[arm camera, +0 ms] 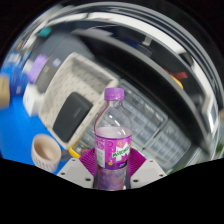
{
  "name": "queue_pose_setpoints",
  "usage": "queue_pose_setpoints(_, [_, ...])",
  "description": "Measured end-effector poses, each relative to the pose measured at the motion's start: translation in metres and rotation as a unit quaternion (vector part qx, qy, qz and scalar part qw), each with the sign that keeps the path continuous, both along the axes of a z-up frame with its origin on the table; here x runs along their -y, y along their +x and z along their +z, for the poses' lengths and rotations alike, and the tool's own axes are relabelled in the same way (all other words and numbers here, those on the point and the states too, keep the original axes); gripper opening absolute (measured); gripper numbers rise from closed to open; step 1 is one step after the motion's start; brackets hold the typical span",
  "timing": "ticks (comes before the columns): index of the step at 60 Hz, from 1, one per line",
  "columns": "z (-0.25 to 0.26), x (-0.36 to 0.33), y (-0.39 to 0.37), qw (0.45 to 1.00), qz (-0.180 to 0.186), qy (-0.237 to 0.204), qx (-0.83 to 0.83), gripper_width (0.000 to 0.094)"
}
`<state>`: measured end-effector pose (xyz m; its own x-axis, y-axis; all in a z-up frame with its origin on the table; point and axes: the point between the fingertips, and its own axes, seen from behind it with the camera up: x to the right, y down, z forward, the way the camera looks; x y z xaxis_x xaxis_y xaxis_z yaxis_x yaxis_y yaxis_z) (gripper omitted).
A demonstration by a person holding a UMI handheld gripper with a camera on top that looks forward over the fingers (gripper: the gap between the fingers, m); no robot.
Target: Pour water
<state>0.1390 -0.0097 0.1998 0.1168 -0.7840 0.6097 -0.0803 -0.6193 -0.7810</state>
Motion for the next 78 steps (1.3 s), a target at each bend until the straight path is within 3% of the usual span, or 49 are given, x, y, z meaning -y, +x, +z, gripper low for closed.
queue_pose_setpoints(4, [-0.006, -0.004, -0.001, 0.992, -0.016, 0.127, -0.01, 0.037])
queue_pose_setpoints(7, [-0.009, 0.012, 0.005, 0.98, 0.005, 0.199, -0.032, 0.037])
queue_pose_setpoints(13, [-0.029, 0.01, 0.005, 0.961, -0.004, 0.274, -0.035, 0.0371])
queue_pose_setpoints(27, [-0.085, 0.017, 0.007, 0.946, -0.005, 0.319, -0.056, 0.037])
queue_pose_setpoints(41, [-0.089, 0.018, 0.003, 0.951, 0.005, 0.308, -0.027, 0.0372])
queue_pose_setpoints(45, [-0.088, 0.019, 0.003, 0.948, -0.002, 0.318, -0.026, 0.0424])
queue_pose_setpoints(46, [-0.088, 0.02, 0.002, 0.947, -0.003, 0.32, -0.025, 0.0474])
queue_pose_setpoints(53, [-0.088, 0.023, 0.003, 0.945, -0.01, 0.326, -0.023, 0.052])
queue_pose_setpoints(60, [-0.094, 0.03, -0.007, 0.938, -0.028, 0.343, -0.042, 0.0747])
queue_pose_setpoints(78, [-0.103, 0.038, -0.092, 0.943, -0.051, 0.325, -0.058, 0.0862])
